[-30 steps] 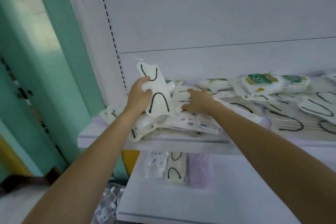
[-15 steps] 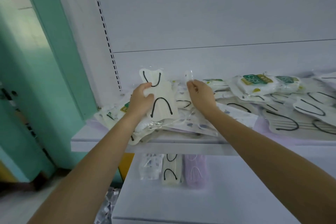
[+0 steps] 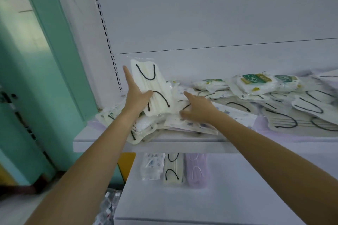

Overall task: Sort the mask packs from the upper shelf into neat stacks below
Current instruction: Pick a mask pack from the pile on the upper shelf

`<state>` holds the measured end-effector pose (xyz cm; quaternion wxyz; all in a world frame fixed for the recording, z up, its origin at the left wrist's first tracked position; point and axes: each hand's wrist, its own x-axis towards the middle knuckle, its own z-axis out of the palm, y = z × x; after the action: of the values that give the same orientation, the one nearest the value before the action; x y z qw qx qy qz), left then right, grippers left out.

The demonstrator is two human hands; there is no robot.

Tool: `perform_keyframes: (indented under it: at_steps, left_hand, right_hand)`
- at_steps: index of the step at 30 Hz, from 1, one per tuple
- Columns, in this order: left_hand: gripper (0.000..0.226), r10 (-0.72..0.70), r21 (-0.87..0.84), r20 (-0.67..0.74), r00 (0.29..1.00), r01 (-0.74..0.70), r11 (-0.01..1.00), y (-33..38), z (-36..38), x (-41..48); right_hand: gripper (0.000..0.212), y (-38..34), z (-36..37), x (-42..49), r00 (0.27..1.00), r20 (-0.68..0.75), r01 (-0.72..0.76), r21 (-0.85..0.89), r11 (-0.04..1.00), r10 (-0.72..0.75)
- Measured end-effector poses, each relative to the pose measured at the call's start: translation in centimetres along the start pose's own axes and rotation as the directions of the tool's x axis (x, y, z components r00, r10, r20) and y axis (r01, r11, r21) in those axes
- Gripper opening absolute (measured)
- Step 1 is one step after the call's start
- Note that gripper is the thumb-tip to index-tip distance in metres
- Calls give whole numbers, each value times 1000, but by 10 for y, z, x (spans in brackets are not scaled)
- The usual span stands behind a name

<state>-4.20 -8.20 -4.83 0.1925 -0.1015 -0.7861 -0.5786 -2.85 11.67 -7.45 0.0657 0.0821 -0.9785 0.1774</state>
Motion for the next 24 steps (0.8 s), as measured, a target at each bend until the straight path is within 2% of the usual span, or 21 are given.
perform_keyframes:
  at_steps: [2,4,7,10,13,14,16,18,19,21,24]
  left_hand:
    - [95,52,25,7,999,-52,998,-1,-3,4]
    - [78,43,114,38,998,-47,992,-3,-7,4]
    - [55,-50,183,36,998,42,982,-10,-10,3]
    - [51,-93,192,39,995,84,978,-12,-14,1]
    - [44,-163,141,55,985,154,978,-13,-17,0]
    - [42,-202,92,72,977,195,977,-11,-17,-1]
    - [49,-311,-97,148,939,327,940,-7,-15,-1]
    - [51,-343,-226,226,912,391,892,-5,-13,-2]
    - [49,-334,-224,238,912,386,895,-5,-12,-2]
    - [41,-264,-83,206,942,286,955,-7,-10,-3]
    - [63,-126,95,190,974,109,989,-12,-9,-8]
  right_hand:
    - [74,0,1,-3,998,22,-57,-59,997,58]
    - [57,-1,2,-3,997,-48,-64,-74,995,60]
    - [32,-4,1,1,994,-85,-77,-74,994,71]
    - [29,-6,-1,3,973,-187,-96,210,973,137]
    - [24,-12,-6,-3,905,-389,80,556,827,174]
    - [21,-16,-9,-8,886,-443,183,605,775,136]
    - [22,-24,-11,-17,886,-455,367,567,738,-91]
    - [30,-30,-2,-20,889,-292,450,403,797,-354]
    - [32,-30,4,-20,881,-208,473,340,813,-426]
    - [36,-29,13,-19,862,-140,505,316,803,-487]
    - [40,-24,19,-23,878,-119,474,365,801,-464]
